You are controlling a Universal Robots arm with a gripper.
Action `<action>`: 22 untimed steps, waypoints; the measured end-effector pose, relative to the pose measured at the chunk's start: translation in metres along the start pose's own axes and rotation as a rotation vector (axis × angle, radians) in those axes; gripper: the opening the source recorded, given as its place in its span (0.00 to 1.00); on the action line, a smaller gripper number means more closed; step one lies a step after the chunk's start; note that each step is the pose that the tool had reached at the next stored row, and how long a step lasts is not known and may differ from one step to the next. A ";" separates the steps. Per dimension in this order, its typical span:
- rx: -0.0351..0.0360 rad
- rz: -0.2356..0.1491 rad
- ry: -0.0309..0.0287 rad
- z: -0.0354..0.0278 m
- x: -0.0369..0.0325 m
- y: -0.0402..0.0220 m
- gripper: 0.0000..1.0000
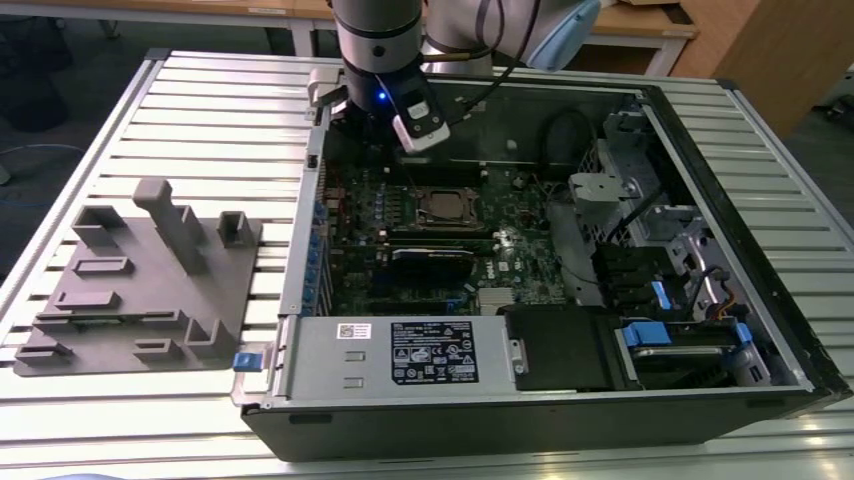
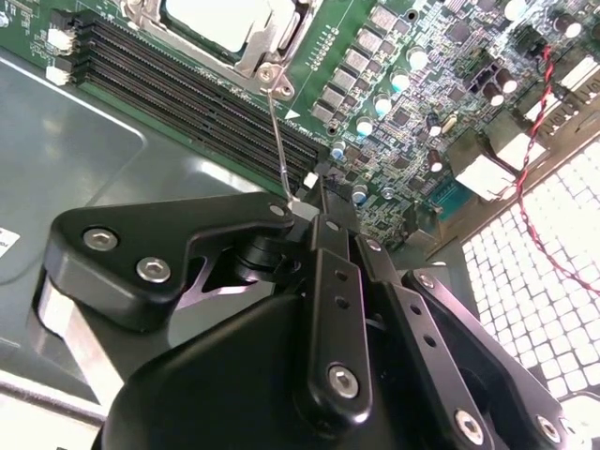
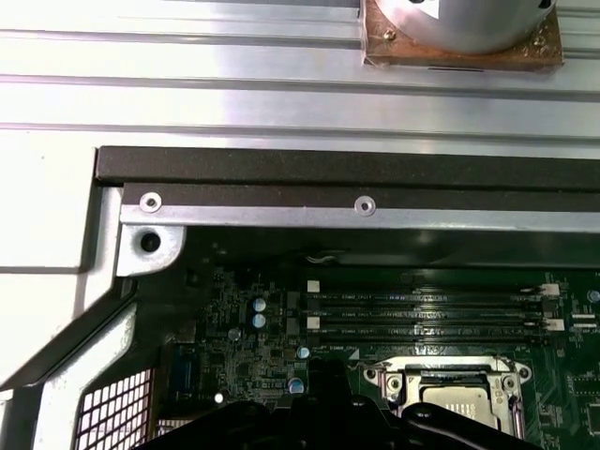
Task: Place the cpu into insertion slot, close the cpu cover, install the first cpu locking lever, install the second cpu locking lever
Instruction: 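Install the first cpu locking lever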
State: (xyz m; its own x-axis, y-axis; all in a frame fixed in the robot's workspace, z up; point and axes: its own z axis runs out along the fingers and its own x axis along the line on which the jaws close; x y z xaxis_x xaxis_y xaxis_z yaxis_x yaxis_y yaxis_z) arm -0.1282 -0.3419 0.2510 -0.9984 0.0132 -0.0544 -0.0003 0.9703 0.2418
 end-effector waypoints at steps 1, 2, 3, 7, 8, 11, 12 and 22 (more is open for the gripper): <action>-0.0002 0.000 0.0000 0.0000 0.0000 0.0000 0.11; -0.0005 0.000 0.0000 0.0002 0.0000 -0.0001 0.11; -0.0010 0.000 -0.0001 0.0005 0.0000 -0.0002 0.11; -0.0054 0.000 0.0001 0.0013 -0.0006 -0.0003 0.11; -0.0056 0.000 0.0000 0.0015 -0.0017 -0.0003 0.11; -0.0055 0.000 0.0000 0.0018 -0.0063 -0.0004 0.11; -0.0055 0.000 0.0001 0.0019 -0.0087 -0.0004 0.11; -0.0032 0.000 0.0002 0.0037 -0.0394 -0.0004 0.11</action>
State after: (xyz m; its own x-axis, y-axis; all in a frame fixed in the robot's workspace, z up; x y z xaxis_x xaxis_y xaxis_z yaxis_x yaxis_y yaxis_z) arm -0.0887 -0.3420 0.2494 -0.9984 0.0134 -0.0541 -0.0002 0.9696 0.2449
